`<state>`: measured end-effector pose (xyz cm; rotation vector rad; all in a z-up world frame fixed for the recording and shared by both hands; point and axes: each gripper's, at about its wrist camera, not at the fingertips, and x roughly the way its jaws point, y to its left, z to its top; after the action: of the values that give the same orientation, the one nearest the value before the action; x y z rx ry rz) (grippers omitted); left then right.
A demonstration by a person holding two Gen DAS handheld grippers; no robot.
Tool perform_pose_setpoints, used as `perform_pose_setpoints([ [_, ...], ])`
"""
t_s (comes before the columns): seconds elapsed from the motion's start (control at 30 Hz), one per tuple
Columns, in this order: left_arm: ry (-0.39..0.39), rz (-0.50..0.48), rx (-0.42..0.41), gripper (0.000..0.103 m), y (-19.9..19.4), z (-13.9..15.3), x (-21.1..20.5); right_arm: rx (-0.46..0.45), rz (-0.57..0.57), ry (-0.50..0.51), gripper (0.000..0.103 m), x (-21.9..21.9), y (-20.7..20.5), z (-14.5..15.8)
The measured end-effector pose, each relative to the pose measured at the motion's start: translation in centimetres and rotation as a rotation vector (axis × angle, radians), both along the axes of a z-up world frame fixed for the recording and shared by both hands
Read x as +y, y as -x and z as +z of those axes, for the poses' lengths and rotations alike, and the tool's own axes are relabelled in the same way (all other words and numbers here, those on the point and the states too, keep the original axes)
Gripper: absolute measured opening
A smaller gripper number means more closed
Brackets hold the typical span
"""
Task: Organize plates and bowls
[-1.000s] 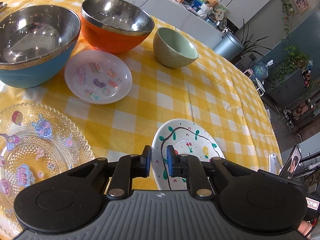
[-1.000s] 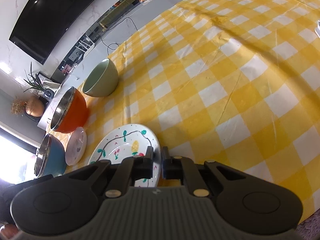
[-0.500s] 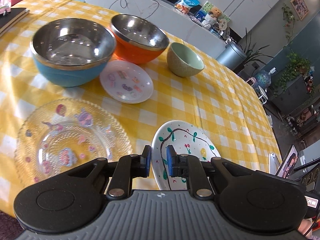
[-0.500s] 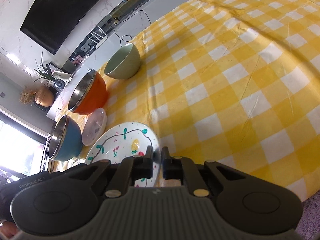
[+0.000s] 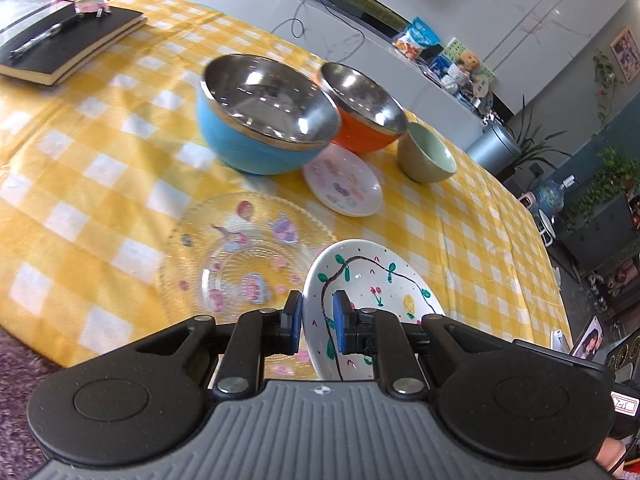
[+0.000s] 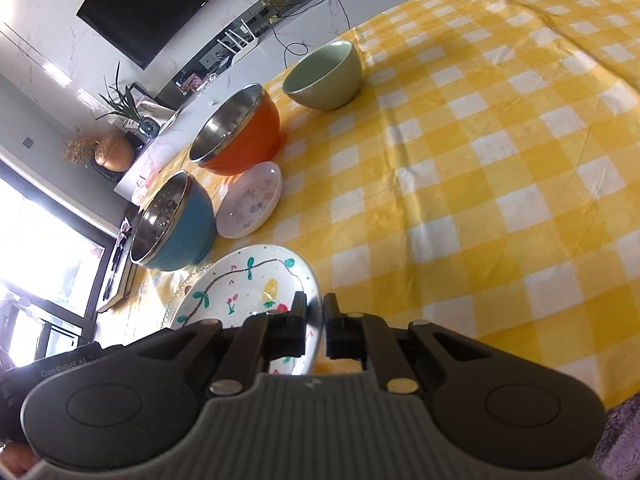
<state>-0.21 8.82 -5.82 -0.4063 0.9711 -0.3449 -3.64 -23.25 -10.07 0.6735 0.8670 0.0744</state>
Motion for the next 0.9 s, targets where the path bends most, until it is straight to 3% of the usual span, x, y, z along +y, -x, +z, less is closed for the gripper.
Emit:
perform_pose_setpoints([
  [0.43,-0.002,0.120,0.002,0.018,0.0,-0.7,4.8,0.000,0.107,0.057,0.006,6.0,-3.0,-0.4],
  [0.9,-0.122,0.113,-0.048,0.017,-0.6,-1.5,3.9,-0.040,0.143,0.211,0.007,8.6,-4.3,-0.2],
])
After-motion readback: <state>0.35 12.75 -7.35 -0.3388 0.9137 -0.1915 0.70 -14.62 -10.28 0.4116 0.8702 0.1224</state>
